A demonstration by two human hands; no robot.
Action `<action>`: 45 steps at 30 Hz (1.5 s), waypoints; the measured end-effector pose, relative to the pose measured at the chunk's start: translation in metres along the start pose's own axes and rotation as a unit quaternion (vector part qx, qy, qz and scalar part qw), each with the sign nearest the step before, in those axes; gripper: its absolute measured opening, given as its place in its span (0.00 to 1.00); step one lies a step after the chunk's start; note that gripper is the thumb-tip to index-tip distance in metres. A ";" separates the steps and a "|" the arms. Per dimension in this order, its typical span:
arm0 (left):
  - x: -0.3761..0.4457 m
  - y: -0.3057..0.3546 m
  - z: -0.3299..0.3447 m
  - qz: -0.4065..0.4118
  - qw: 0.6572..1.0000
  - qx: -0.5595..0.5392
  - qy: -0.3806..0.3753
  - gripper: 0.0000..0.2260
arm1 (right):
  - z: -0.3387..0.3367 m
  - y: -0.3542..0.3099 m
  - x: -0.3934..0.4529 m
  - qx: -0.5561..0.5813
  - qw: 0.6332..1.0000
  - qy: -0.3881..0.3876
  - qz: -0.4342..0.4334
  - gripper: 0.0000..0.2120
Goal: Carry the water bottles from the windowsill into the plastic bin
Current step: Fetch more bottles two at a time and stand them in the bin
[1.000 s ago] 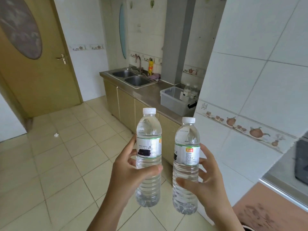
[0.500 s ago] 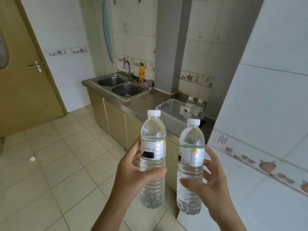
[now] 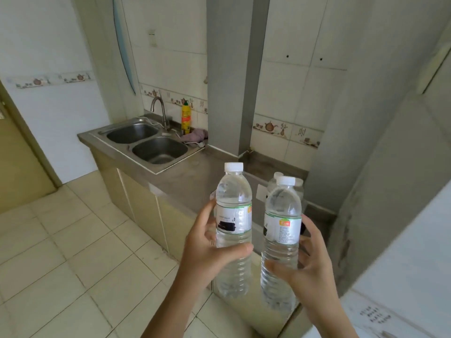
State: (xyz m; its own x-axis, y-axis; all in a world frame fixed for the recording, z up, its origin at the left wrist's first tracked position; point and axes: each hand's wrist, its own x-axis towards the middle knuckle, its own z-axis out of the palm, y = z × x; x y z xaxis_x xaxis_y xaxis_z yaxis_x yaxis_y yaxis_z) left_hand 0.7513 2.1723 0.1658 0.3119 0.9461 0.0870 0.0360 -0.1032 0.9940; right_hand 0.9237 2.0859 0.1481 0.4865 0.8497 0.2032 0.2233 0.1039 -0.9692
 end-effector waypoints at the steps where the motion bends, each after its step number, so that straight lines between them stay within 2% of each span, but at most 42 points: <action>1: 0.020 -0.005 0.001 0.004 1.000 0.005 -0.010 0.39 | 0.002 0.004 0.013 0.001 1.000 0.009 0.007 0.48; 9: 0.186 -0.040 0.028 0.021 0.992 -0.008 -0.125 0.41 | 0.028 0.048 0.127 0.019 0.985 0.156 0.067 0.49; 16: 0.290 -0.075 0.082 0.029 0.966 0.011 -0.258 0.41 | 0.023 0.081 0.201 -0.028 0.955 0.273 0.115 0.35; 19: 0.303 -0.095 0.107 0.017 0.956 0.005 -0.292 0.40 | 0.021 0.099 0.217 -0.031 0.940 0.312 0.135 0.35; 26: 0.308 -0.159 0.129 -0.024 0.964 0.010 -0.266 0.34 | 0.025 0.145 0.226 -0.063 0.918 0.352 0.170 0.35; 33: 0.305 -0.184 0.128 -0.015 0.969 0.016 -0.247 0.34 | 0.036 0.171 0.221 -0.117 0.902 0.367 0.196 0.32; 39: 0.305 -0.193 0.134 -0.019 0.966 0.018 -0.259 0.36 | 0.041 0.183 0.217 -0.246 0.865 0.362 0.246 0.40; 45: 0.304 -0.199 0.138 -0.018 0.956 0.060 -0.288 0.33 | 0.037 0.189 0.214 -0.301 0.849 0.359 0.243 0.45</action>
State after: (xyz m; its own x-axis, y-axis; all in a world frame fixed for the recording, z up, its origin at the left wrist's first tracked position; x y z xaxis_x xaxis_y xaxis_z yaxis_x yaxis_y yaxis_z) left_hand 0.9695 2.4381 -0.0151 0.7777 0.6278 -0.0327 0.1540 -0.1398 0.9781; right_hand 1.0386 2.3066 0.0031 0.9864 0.1592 0.0418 0.1347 -0.6350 -0.7607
